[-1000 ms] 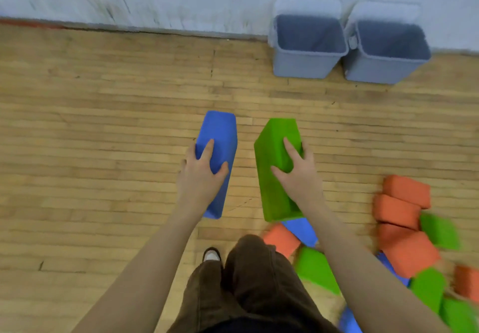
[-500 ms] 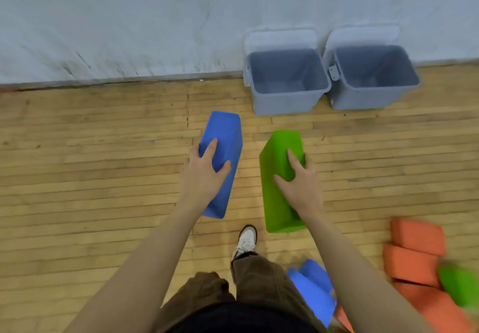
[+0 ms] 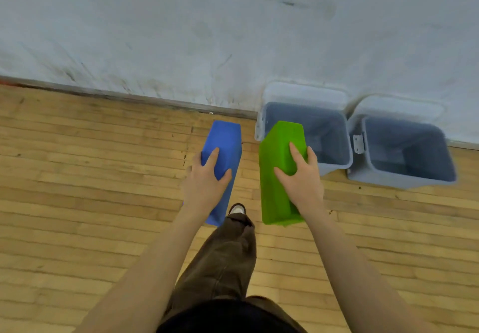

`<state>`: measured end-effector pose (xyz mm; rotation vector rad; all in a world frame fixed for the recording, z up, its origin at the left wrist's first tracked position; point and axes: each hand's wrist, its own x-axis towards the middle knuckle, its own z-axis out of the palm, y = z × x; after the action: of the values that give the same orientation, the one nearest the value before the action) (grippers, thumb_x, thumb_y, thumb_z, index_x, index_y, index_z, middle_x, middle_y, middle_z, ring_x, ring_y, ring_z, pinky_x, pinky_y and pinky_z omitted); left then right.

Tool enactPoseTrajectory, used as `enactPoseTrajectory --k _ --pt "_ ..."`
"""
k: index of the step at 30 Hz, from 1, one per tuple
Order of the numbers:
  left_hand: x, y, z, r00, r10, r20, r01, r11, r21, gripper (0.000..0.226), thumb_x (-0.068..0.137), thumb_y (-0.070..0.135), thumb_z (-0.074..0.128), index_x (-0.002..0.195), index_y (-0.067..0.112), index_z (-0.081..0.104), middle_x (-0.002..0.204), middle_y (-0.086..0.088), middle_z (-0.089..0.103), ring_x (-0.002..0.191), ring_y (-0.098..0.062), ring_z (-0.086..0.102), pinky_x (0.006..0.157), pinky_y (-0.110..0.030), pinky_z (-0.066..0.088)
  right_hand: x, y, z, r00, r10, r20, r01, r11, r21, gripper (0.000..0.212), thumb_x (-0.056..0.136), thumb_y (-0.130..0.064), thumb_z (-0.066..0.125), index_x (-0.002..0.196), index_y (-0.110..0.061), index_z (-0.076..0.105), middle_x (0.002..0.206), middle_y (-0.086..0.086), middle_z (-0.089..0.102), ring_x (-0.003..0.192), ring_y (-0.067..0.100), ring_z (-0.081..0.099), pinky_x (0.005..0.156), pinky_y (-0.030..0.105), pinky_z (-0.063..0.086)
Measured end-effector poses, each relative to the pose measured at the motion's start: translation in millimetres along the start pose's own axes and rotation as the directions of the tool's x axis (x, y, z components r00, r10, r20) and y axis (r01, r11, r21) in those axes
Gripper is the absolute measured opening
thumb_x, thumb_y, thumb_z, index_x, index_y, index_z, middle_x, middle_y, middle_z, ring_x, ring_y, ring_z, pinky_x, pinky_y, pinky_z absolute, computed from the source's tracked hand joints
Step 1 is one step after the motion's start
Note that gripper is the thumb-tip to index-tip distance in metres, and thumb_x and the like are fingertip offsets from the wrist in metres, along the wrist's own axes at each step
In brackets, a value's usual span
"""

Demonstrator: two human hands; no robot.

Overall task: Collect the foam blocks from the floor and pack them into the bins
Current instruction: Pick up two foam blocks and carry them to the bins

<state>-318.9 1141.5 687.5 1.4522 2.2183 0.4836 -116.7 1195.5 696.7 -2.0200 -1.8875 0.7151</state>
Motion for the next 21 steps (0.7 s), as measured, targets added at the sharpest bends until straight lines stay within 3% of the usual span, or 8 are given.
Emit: enactPoseTrajectory --k 5,9,15,21 --pt "114 65 23 0.996 0.071 0.059 -0.07 0.997 -0.022 0.06 0.09 0.044 0.051 0.144 0.031 0.03 0.15 -0.012 0.022 0.12 -0.033 0.043 0.082 -0.038 0.047 107 14 -18 0.997 0.075 0.022 -0.075 0.997 -0.003 0.072 0.086 -0.047 0.06 0.146 -0.042 0.021 0.156 0.006 0.013 0.135 0.031 0.031 0.094 0.045 0.044" --pt "182 115 52 0.989 0.093 0.112 -0.092 0.996 -0.012 0.059 0.09 0.046 0.05 0.144 0.033 0.03 0.149 -0.011 0.023 0.11 -0.034 0.05 0.079 -0.04 0.05 180 37 -35 0.992 0.12 0.03 -0.12 0.993 -0.019 0.073 0.085 -0.045 0.061 0.146 -0.041 0.022 0.155 0.007 0.015 0.133 0.032 0.033 0.092 0.045 0.044" --pt "272 178 136 0.988 0.043 0.149 -0.042 0.999 -0.012 0.06 0.089 0.05 0.049 0.143 0.034 0.031 0.147 -0.01 0.026 0.11 -0.033 0.051 0.079 -0.045 0.051 297 89 -27 0.986 0.152 0.062 -0.15 0.988 -0.035 0.074 0.084 -0.043 0.063 0.146 -0.04 0.024 0.154 0.009 0.015 0.13 0.036 0.035 0.095 0.049 0.044" --pt "354 205 234 0.981 -0.059 0.183 0.064 0.998 -0.021 0.062 0.091 0.049 0.048 0.146 0.031 0.025 0.15 -0.012 0.023 0.124 -0.035 0.04 0.089 -0.048 0.047 404 148 15 0.98 0.143 0.141 -0.147 0.989 0.018 0.072 0.087 -0.044 0.06 0.147 -0.039 0.022 0.156 0.007 0.008 0.134 0.037 0.027 0.098 0.053 0.04"
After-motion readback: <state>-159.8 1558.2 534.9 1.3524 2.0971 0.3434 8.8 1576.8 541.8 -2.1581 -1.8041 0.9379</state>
